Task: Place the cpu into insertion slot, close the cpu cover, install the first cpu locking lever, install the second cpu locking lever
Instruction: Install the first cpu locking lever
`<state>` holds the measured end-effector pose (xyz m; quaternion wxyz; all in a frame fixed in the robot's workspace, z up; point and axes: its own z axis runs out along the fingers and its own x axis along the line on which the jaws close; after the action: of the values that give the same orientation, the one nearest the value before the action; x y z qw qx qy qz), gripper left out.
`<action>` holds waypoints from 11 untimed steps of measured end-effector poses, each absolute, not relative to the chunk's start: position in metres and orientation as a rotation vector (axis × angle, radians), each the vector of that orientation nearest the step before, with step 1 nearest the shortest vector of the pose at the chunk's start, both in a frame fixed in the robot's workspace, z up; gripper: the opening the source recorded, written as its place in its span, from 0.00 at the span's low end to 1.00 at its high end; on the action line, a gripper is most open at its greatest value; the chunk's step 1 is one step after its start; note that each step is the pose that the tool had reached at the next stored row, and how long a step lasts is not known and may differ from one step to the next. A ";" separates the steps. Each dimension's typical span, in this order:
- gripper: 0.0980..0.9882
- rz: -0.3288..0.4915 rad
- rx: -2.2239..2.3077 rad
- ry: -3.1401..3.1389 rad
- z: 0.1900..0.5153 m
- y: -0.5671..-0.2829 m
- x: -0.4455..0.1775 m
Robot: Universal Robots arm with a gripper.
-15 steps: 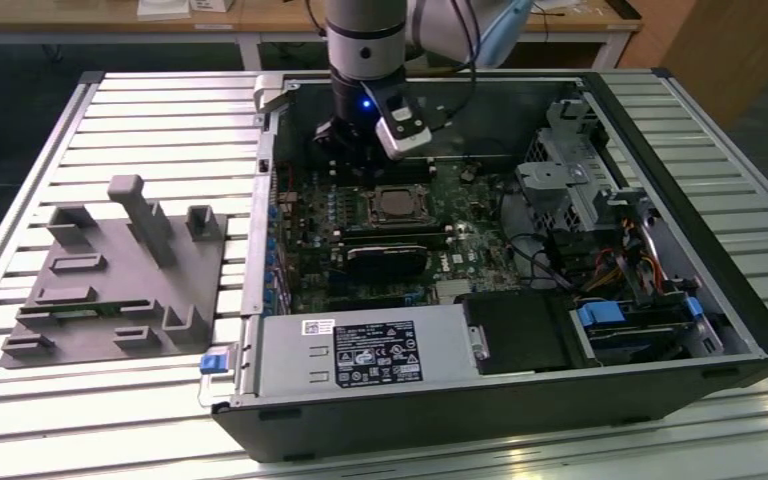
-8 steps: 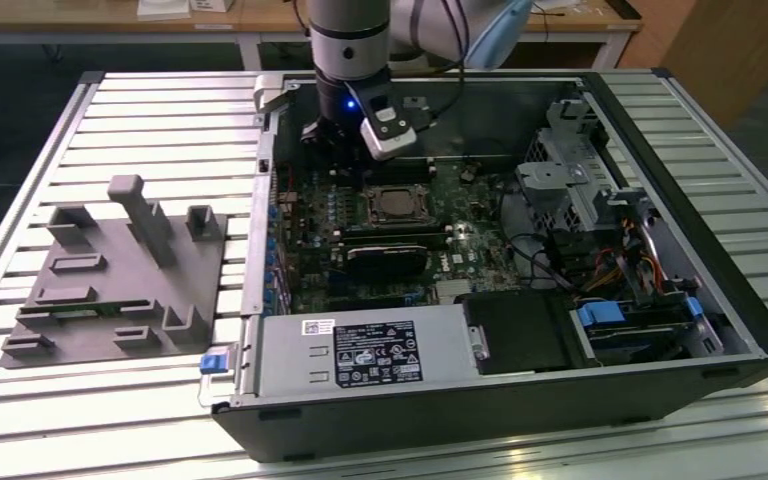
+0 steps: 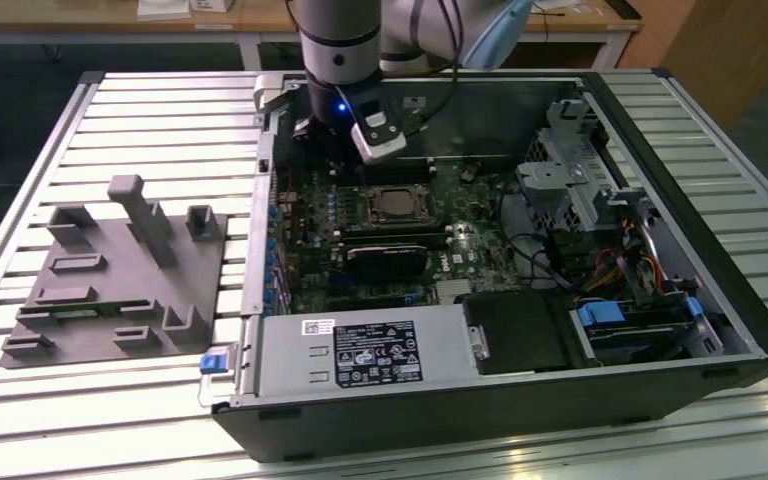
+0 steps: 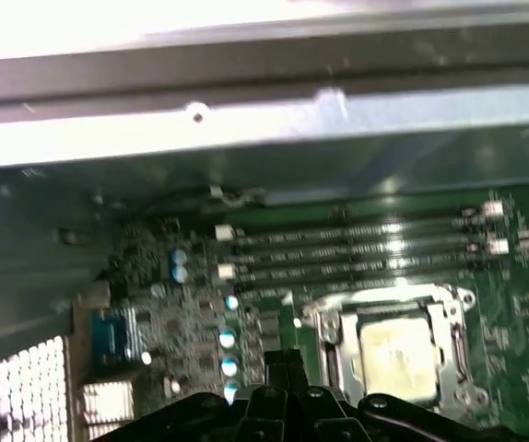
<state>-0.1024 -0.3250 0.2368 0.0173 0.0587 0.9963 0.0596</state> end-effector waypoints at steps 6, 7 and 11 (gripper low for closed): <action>0.01 0.320 0.185 3.090 0.237 -0.327 -0.106; 0.01 0.338 0.185 3.089 0.237 -0.327 -0.107; 0.01 0.373 0.186 3.086 0.237 -0.328 -0.107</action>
<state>-0.1074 -0.3275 0.2367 0.0137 0.0597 0.9909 0.1197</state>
